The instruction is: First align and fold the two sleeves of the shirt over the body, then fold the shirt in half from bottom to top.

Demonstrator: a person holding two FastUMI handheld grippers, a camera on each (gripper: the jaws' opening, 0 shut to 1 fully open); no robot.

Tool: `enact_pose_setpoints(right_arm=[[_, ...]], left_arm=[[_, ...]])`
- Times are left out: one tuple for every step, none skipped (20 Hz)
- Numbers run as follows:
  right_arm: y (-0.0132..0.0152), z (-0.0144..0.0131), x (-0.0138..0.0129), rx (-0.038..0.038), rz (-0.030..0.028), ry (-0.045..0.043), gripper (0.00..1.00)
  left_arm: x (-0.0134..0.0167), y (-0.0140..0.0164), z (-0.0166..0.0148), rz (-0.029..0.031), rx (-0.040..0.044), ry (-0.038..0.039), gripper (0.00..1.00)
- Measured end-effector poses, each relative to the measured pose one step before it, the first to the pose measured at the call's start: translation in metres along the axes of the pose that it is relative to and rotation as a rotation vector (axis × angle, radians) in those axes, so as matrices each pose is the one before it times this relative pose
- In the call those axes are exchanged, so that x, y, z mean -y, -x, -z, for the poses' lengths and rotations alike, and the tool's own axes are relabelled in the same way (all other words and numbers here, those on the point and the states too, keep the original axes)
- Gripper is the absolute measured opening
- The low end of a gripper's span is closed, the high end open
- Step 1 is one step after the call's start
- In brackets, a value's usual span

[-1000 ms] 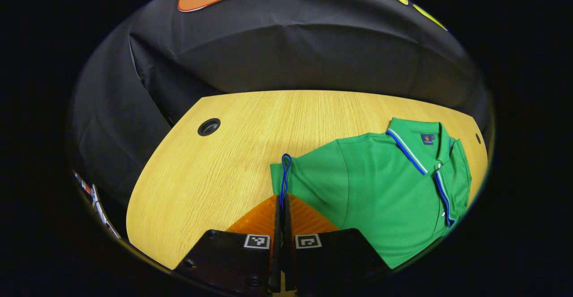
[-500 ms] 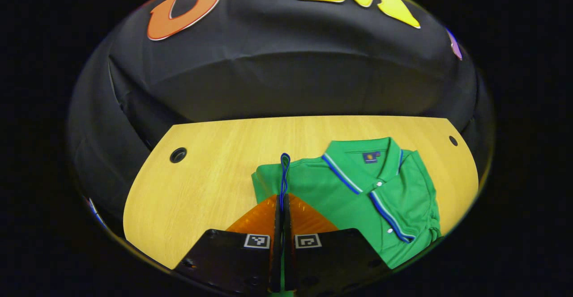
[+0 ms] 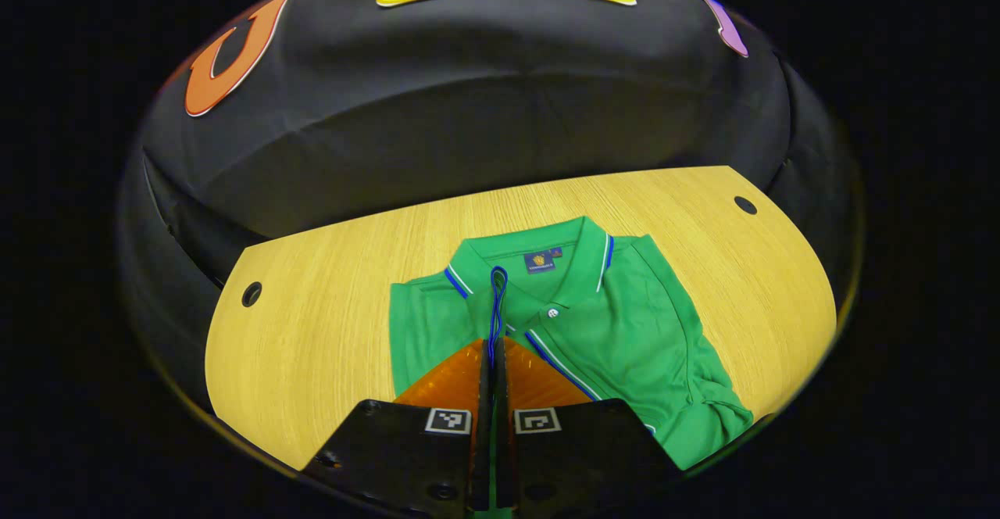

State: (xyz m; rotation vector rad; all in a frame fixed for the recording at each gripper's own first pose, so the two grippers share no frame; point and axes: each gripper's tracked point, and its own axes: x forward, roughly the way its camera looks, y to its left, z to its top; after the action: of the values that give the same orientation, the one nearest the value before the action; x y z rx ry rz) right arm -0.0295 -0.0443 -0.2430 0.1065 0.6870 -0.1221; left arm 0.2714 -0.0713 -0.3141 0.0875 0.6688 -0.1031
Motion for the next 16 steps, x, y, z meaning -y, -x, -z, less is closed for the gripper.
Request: enact_pose_setpoints(right_arm=[[0.00047, 0.00273, 0.00612, -0.00058, 0.01625, -0.00491, 0.95], [0.00001, 0.00208, 0.00384, -0.00114, 0.00924, -0.00602, 0.95], [0.00097, 0.00198, 0.00233, -0.00484, 0.00404, -0.00863, 0.95], [0.00087, 0.00091, 0.00247, -0.00053, 0.00376, -0.0104, 0.95], [0.00086, 0.00138, 0.00255, -0.00014, 0.00338, -0.00685, 0.95], [0.001, 0.00023, 0.00138, 0.00207, -0.00006, -0.00504, 0.95], [0.00056, 0.0002, 0.00346, 0.00291, 0.00913, 0.0002, 0.93], [0.00012, -0.0001, 0.00375, 0.00334, 0.01104, 0.00018, 0.93], [0.00013, 0.00015, 0.00407, 0.00633, 0.01403, 0.00349, 0.93], [-0.00066, -0.00031, 0.00336, 0.00464, 0.00813, 0.00762, 0.93], [-0.00104, 0.00091, 0.00086, 0.00266, -0.00329, 0.00136, 0.95], [-0.00096, 0.00183, -0.00182, -0.0046, -0.01684, -0.00386, 0.93], [-0.00211, 0.00599, 0.00062, -0.01326, -0.01063, -0.00119, 0.95], [-0.00171, 0.00541, -0.00079, -0.01844, -0.01712, 0.00406, 0.95], [-0.0025, 0.00721, 0.00178, -0.01665, -0.00432, 0.01208, 0.95], [-0.00259, 0.00546, -0.0001, -0.01263, -0.0092, 0.01977, 0.93]], left_arm=[[0.00396, -0.00203, 0.00398, 0.00523, -0.01064, 0.00247, 0.06], [0.00178, -0.00134, 0.00306, -0.00664, -0.00819, 0.00719, 0.06], [0.00162, -0.00051, 0.00371, -0.00584, -0.01273, 0.00683, 0.07], [0.00343, 0.00064, 0.0039, 0.00546, -0.01009, 0.00682, 0.08], [0.00456, -0.00084, 0.003, 0.0186, -0.00815, 0.01213, 0.08], [0.00562, 0.00173, 0.00049, 0.01979, 0.00089, 0.01416, 0.11], [0.00246, 0.00123, -0.00051, 0.00135, 0.00084, -0.00429, 0.13], [0.00121, 0.00472, -0.00144, 0.00803, 0.01348, -0.01478, 0.3], [-0.0004, 0.00734, -0.00611, -0.00152, 0.02746, -0.01178, 0.47], [0.00126, 0.00836, -0.00381, 0.00999, 0.02668, -0.0037, 0.48], [0.00228, 0.00851, -0.00275, 0.01454, 0.0229, 0.00223, 0.55], [0.00096, 0.00866, 0.00086, 0.01103, 0.01307, 0.00374, 0.75], [-0.00172, 0.01096, 0.00085, 0.00051, 0.01032, 0.00461, 0.82], [-0.00205, 0.01093, 0.003, 0.0019, 0.00522, 0.00429, 0.96], [-0.00309, 0.0135, 0.00435, -0.00148, 0.00323, 0.00657, 0.9], [-0.00447, 0.01299, 0.00541, -0.00183, -0.00114, 0.0057, 1.0]])
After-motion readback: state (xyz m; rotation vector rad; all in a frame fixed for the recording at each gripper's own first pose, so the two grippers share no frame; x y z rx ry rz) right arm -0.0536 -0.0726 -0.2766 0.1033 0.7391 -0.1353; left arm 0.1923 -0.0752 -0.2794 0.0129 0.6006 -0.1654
